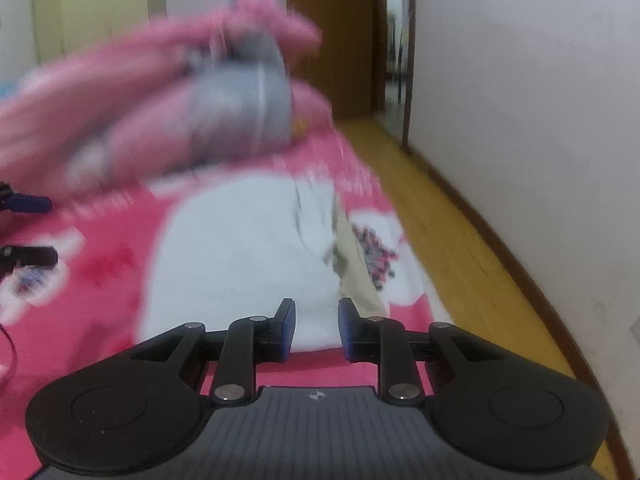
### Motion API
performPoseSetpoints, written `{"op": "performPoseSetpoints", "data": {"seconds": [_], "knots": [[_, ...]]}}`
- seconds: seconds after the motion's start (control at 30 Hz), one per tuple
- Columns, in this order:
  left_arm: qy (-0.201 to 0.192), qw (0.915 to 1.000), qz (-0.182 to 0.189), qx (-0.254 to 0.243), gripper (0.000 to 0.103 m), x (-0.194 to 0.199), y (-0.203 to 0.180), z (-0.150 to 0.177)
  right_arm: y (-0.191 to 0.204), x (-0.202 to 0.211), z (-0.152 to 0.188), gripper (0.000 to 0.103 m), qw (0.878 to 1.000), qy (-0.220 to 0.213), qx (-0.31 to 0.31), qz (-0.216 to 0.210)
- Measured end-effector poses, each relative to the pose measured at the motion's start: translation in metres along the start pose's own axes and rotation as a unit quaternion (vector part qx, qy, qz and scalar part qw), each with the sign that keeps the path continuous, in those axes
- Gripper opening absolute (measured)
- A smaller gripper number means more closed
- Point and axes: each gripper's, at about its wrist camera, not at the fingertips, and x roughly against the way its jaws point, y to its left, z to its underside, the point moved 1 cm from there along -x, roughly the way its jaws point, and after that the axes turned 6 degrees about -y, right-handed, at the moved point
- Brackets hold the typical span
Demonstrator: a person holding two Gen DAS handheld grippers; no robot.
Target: Fold clothes
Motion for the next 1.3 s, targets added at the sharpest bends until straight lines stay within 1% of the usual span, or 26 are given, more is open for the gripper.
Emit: {"op": "performPoseSetpoints", "data": {"seconds": [0.07,0.13,0.17,0.2,0.23,0.3,0.33,0.37,0.4,0.47,0.5,0.57,0.6,0.67,0.73,0.8,0.83,0.9,0.97,1.03,1.17,1.3], "knots": [[-0.014,0.9997,-0.012,0.016,0.098,0.054,0.011,-0.017,0.000,0.048,0.000,0.026,0.999,-0.031,-0.019,-0.010],[-0.027,0.9989,-0.026,0.029,0.100,0.109,0.018,-0.034,0.002,0.093,0.003,0.029,0.997,-0.057,-0.038,-0.020],[-0.034,0.9984,-0.034,0.029,0.102,0.133,0.020,-0.041,0.004,0.112,0.006,0.033,0.996,-0.068,-0.048,-0.025],[-0.041,0.9980,-0.041,0.026,0.103,0.155,0.025,-0.046,0.007,0.131,0.009,0.040,0.995,-0.078,-0.057,-0.029],[-0.050,0.9974,-0.048,0.022,0.103,0.175,0.030,-0.049,0.011,0.147,0.013,0.044,0.994,-0.086,-0.063,-0.034],[-0.062,0.9955,-0.068,0.023,0.103,0.208,0.034,-0.048,0.021,0.175,0.020,0.051,0.991,-0.102,-0.071,-0.042],[-0.058,0.9953,-0.071,0.032,0.103,0.214,0.032,-0.042,0.026,0.186,0.023,0.056,0.990,-0.108,-0.076,-0.048],[-0.054,0.9950,-0.074,0.040,0.103,0.220,0.030,-0.036,0.031,0.194,0.027,0.071,0.989,-0.113,-0.083,-0.052],[-0.050,0.9946,-0.077,0.049,0.103,0.226,0.028,-0.029,0.035,0.201,0.032,0.080,0.988,-0.117,-0.088,-0.055],[-0.035,0.9937,-0.074,0.077,0.103,0.222,0.025,-0.005,0.044,0.214,0.041,0.085,0.985,-0.125,-0.099,-0.061],[-0.028,0.9927,-0.073,0.092,0.103,0.219,0.024,0.007,0.049,0.216,0.045,0.089,0.985,-0.127,-0.102,-0.058],[-0.016,0.9886,-0.066,0.134,0.103,0.208,0.024,0.036,0.059,0.221,0.055,0.097,0.984,-0.131,-0.108,-0.052],[-0.009,0.9857,-0.064,0.156,0.103,0.201,0.024,0.051,0.064,0.224,0.060,0.099,0.984,-0.133,-0.111,-0.050],[0.001,0.9830,-0.070,0.170,0.103,0.188,0.020,0.077,0.075,0.229,0.069,0.102,0.983,-0.137,-0.115,-0.043],[0.015,0.9800,-0.090,0.177,0.103,0.177,0.016,0.100,0.089,0.233,0.080,0.102,0.985,-0.137,-0.103,-0.029],[0.027,0.9775,-0.100,0.183,0.103,0.170,0.011,0.117,0.106,0.236,0.090,0.103,0.987,-0.139,-0.082,-0.010],[0.027,0.9768,-0.100,0.187,0.103,0.168,0.010,0.123,0.114,0.238,0.094,0.103,0.987,-0.145,-0.072,0.002],[0.019,0.9757,-0.112,0.187,0.103,0.176,0.003,0.136,0.127,0.242,0.105,0.103,0.986,-0.153,-0.055,0.024],[0.010,0.9754,-0.134,0.175,0.103,0.177,-0.004,0.140,0.135,0.246,0.115,0.103,0.985,-0.160,-0.052,0.041],[-0.001,0.9756,-0.145,0.164,0.103,0.178,-0.008,0.143,0.137,0.246,0.122,0.103,0.983,-0.164,-0.066,0.051],[-0.014,0.9722,-0.154,0.176,0.103,0.178,-0.014,0.150,0.132,0.241,0.135,0.103,0.981,-0.154,-0.106,0.053],[-0.015,0.9730,-0.173,0.152,0.103,0.169,-0.023,0.152,0.128,0.235,0.145,0.103,0.979,-0.145,-0.130,0.065]]}}
